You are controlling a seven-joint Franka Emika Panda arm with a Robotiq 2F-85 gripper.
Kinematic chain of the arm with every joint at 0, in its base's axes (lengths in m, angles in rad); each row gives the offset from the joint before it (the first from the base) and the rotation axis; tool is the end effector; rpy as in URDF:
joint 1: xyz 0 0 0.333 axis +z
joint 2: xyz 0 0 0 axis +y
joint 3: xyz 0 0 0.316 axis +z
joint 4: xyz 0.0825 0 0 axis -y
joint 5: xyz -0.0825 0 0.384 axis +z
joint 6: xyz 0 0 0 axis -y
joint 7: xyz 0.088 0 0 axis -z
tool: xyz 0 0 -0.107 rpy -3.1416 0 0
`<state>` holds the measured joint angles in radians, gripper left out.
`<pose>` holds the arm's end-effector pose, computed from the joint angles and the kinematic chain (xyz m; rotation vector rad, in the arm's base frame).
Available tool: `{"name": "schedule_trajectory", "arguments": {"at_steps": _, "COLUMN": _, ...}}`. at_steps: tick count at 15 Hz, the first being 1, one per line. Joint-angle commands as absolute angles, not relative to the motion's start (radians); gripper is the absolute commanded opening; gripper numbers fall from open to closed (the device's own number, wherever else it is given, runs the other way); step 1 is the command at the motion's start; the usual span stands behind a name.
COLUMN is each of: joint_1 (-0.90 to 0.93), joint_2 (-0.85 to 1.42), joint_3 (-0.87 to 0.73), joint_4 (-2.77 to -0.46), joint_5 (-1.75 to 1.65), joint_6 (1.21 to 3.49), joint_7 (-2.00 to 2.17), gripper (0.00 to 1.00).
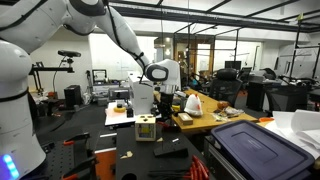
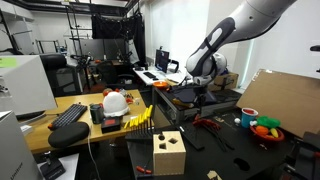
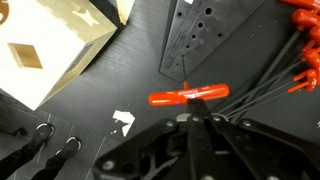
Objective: Move the red object to the next hole
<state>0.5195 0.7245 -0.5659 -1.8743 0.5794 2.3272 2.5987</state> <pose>0.6180 -0.0081 0.1622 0.2417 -3.0397 -0.0737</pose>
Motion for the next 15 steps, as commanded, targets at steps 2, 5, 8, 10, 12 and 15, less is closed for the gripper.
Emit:
{"name": "schedule_trajectory", "arguments": {"at_steps": 2, "joint_1": 0.503, "joint_2": 0.742, "joint_3": -0.554, "joint_4": -1.841, "joint_5": 0.591, "joint_6": 2.315, "joint_7": 2.594, "gripper": 0.0}}
{"name": "schedule_trajectory", "arguments": {"at_steps": 5, "joint_1": 0.497, "joint_2": 0.76, "joint_3": -0.55, "joint_4": -1.824, "joint_5": 0.591, "joint_6": 2.306, "joint_7": 2.595, "gripper": 0.0}}
{"name": "schedule_trajectory", "arguments": {"at_steps": 8, "joint_1": 0.485, "joint_2": 0.776, "joint_3": -0.545, "joint_4": -1.802, "joint_5": 0.594, "joint_6": 2.293, "joint_7": 2.594, "gripper": 0.0}}
{"name": "schedule_trajectory", "arguments": {"at_steps": 10, "joint_1": 0.477, "joint_2": 0.783, "joint_3": -0.54, "joint_4": -1.791, "joint_5": 0.595, "joint_6": 2.283, "joint_7": 2.595, "gripper": 0.0}}
{"name": "schedule_trajectory", "arguments": {"at_steps": 12, "joint_1": 0.471, "joint_2": 0.789, "joint_3": -0.538, "joint_4": -1.78, "joint_5": 0.596, "joint_6": 2.27, "joint_7": 2.596, "gripper": 0.0}}
{"name": "schedule_trajectory", "arguments": {"at_steps": 15, "joint_1": 0.477, "joint_2": 0.795, "joint_3": -0.547, "joint_4": -1.775, "joint_5": 0.603, "joint_6": 2.251, "joint_7": 2.599, "gripper": 0.0}}
